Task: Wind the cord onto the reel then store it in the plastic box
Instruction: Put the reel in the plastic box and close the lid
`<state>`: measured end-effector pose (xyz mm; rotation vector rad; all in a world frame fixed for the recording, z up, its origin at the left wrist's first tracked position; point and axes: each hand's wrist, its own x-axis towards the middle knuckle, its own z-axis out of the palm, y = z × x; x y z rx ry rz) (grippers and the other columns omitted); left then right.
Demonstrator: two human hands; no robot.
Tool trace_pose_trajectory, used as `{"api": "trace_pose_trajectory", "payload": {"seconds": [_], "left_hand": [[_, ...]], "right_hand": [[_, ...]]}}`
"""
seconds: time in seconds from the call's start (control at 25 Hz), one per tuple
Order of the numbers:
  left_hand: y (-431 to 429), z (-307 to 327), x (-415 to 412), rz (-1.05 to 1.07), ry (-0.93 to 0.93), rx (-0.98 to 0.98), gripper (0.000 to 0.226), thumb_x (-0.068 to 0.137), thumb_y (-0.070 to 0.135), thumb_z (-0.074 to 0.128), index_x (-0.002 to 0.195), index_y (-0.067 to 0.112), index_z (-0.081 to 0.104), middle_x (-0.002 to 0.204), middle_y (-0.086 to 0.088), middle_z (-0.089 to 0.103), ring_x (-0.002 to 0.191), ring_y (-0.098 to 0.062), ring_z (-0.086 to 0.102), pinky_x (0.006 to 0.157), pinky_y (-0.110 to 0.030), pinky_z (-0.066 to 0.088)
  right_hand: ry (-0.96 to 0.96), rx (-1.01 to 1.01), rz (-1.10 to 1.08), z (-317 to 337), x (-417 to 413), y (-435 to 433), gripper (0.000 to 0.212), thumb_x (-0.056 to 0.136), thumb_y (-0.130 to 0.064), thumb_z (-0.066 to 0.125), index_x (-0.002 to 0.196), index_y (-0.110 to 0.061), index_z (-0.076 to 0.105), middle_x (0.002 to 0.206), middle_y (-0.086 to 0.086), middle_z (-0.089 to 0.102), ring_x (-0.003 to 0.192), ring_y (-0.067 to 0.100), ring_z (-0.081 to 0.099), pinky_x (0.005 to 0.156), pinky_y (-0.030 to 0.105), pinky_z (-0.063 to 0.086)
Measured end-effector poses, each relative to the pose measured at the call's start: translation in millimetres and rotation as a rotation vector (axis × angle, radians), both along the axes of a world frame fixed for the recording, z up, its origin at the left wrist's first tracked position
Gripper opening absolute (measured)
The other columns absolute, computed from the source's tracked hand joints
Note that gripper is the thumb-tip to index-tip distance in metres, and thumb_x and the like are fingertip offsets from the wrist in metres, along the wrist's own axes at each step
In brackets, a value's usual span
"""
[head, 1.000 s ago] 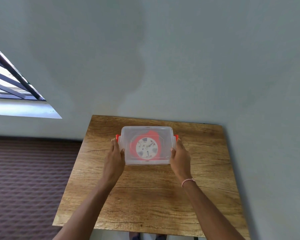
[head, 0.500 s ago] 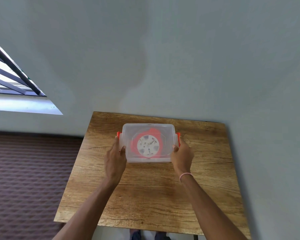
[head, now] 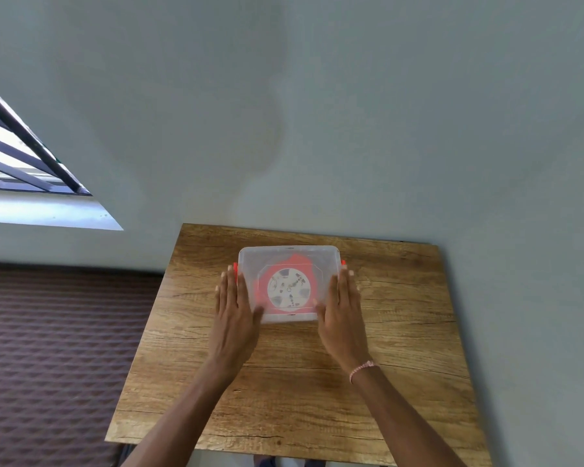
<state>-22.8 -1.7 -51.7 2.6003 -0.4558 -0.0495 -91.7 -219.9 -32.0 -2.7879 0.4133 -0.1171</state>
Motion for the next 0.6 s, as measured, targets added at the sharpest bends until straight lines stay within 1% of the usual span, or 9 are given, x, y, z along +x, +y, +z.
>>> {"api": "trace_pose_trajectory", "payload": {"seconds": [0.04, 0.08, 0.16, 0.2, 0.28, 0.36, 0.4, 0.52, 0.6], "left_hand": [[4.2, -4.7, -7.5, -0.091, -0.044, 0.078, 0.087, 0.11, 0.054, 0.038, 0.166, 0.006, -0.006, 0.176, -0.017, -0.012, 0.164, -0.03, -0.009, 0.133, -0.048, -0.001], [9.3, -10.2, -16.6, -0.183, -0.106, 0.146, 0.089, 0.109, 0.061, 0.033, 0.167, 0.006, -0.005, 0.176, -0.015, -0.011, 0.164, -0.029, -0.009, 0.133, -0.046, -0.002], [20.4, -25.3, -32.6, -0.334, -0.212, 0.247, 0.083, 0.109, 0.063, 0.027, 0.168, 0.008, 0.006, 0.177, -0.016, 0.001, 0.165, -0.031, 0.006, 0.132, -0.051, 0.011], [23.7, -31.2, -34.9, -0.369, -0.243, 0.275, 0.08, 0.109, 0.062, 0.027, 0.168, 0.011, 0.009, 0.177, -0.016, 0.004, 0.164, -0.033, 0.011, 0.13, -0.053, 0.017], [21.3, -31.7, -25.6, -0.38, -0.252, 0.313, 0.083, 0.106, 0.061, 0.037, 0.169, 0.014, 0.009, 0.177, -0.016, 0.006, 0.163, -0.035, 0.011, 0.128, -0.057, 0.022], [8.4, -27.4, -4.9, -0.367, -0.242, 0.34, 0.093, 0.101, 0.062, 0.048, 0.168, 0.011, 0.008, 0.177, -0.017, 0.004, 0.164, -0.035, 0.007, 0.129, -0.056, 0.02], [-0.7, -23.5, 7.2, -0.351, -0.227, 0.355, 0.097, 0.099, 0.063, 0.05, 0.168, 0.008, 0.008, 0.177, -0.017, 0.004, 0.164, -0.034, 0.006, 0.13, -0.055, 0.019], [-31.5, -13.4, 35.6, -0.287, -0.152, 0.4, 0.103, 0.098, 0.067, 0.046, 0.166, 0.0, 0.008, 0.176, -0.019, 0.004, 0.163, -0.034, 0.005, 0.132, -0.05, 0.015], [-45.6, -9.2, 48.1, -0.273, -0.113, 0.436, 0.104, 0.098, 0.071, 0.042, 0.165, -0.001, 0.008, 0.175, -0.02, 0.004, 0.163, -0.033, 0.003, 0.132, -0.048, 0.009]], "right_hand": [[-0.005, -0.038, 0.074, -5.6, -11.1, 4.2, 0.072, 0.11, -0.044, 0.033, 0.163, -0.007, 0.001, 0.171, 0.017, -0.008, 0.158, 0.031, -0.008, 0.128, 0.049, 0.005], [-0.013, -0.071, 0.141, -11.9, -23.1, 8.2, 0.073, 0.11, -0.05, 0.029, 0.163, -0.008, 0.002, 0.171, 0.015, -0.008, 0.158, 0.03, -0.007, 0.129, 0.05, 0.003], [-0.021, -0.116, 0.229, -24.8, -43.2, 14.2, 0.074, 0.108, -0.053, 0.031, 0.164, -0.012, 0.006, 0.173, 0.011, -0.002, 0.159, 0.029, -0.001, 0.127, 0.053, 0.011], [-0.019, -0.129, 0.242, -28.6, -47.4, 15.3, 0.075, 0.107, -0.053, 0.034, 0.164, -0.013, 0.007, 0.173, 0.01, -0.001, 0.159, 0.029, 0.001, 0.125, 0.053, 0.015], [0.0, -0.148, 0.226, -29.0, -42.0, 13.9, 0.081, 0.105, -0.055, 0.04, 0.164, -0.013, 0.005, 0.173, 0.01, -0.003, 0.159, 0.03, 0.0, 0.125, 0.053, 0.015], [0.028, -0.164, 0.194, -24.1, -24.9, 8.4, 0.088, 0.102, -0.058, 0.044, 0.164, -0.013, 0.0, 0.172, 0.011, -0.006, 0.159, 0.03, -0.003, 0.127, 0.053, 0.012], [0.05, -0.171, 0.182, -21.1, -13.6, 5.7, 0.091, 0.101, -0.059, 0.044, 0.163, -0.012, -0.003, 0.172, 0.011, -0.008, 0.159, 0.029, -0.005, 0.127, 0.052, 0.011], [0.127, -0.183, 0.155, -13.4, 18.0, -4.8, 0.091, 0.103, -0.061, 0.036, 0.162, -0.01, -0.011, 0.171, 0.012, -0.012, 0.158, 0.03, -0.009, 0.128, 0.051, 0.008], [0.176, -0.184, 0.148, -8.5, 35.6, -14.7, 0.091, 0.103, -0.06, 0.035, 0.161, -0.008, -0.012, 0.171, 0.012, -0.012, 0.158, 0.029, -0.009, 0.128, 0.05, 0.009]]}}
